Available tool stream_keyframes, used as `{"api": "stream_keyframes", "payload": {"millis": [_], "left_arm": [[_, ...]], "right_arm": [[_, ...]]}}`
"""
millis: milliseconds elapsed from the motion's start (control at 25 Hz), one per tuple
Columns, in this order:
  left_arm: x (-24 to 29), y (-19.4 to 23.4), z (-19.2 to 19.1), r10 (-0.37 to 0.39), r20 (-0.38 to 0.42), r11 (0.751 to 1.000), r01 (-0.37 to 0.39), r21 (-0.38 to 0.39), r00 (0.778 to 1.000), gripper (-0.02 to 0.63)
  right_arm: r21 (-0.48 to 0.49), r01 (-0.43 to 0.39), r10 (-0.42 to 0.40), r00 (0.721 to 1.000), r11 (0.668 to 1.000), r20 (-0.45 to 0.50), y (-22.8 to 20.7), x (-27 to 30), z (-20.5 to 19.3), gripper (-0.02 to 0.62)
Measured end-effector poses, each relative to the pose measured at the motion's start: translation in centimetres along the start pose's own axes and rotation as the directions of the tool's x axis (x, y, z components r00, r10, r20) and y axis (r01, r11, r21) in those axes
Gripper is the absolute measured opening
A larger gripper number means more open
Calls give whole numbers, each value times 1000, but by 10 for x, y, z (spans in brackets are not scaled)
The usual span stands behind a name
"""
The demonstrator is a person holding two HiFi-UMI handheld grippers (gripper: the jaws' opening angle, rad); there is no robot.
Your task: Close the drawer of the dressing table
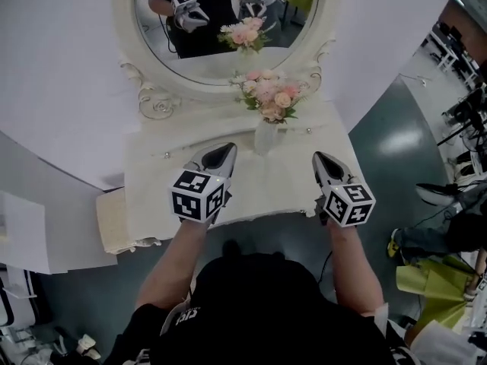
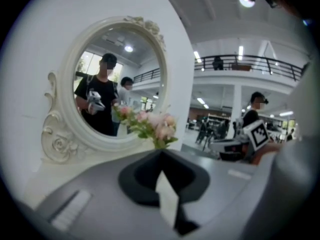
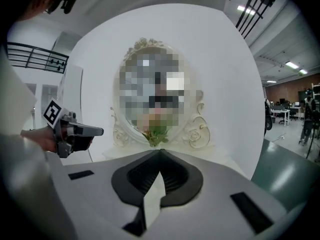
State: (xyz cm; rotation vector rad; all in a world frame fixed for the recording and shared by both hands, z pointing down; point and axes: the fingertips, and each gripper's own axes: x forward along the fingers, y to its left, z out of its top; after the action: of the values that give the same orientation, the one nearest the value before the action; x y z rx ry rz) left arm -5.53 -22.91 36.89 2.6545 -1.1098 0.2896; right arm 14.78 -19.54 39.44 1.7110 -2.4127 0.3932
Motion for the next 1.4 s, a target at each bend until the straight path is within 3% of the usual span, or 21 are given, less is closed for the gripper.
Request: {"api": "stream_keyframes", "payload": {"millis": [320, 600, 1400], "left_arm": [[15, -36, 33, -11, 49, 1000, 9, 30, 999, 9], [25, -56, 40, -3, 63, 999, 1, 41, 998, 9], [42, -75, 43, 7, 75, 998, -12, 59, 997, 9]], "right_arm": [[18, -47, 44, 992, 999, 116, -8, -53, 42, -8], [-66, -31, 41, 986, 997, 162, -20, -70, 59, -8], [-56, -80, 87, 985, 995, 147, -36, -72, 51, -8]]}}
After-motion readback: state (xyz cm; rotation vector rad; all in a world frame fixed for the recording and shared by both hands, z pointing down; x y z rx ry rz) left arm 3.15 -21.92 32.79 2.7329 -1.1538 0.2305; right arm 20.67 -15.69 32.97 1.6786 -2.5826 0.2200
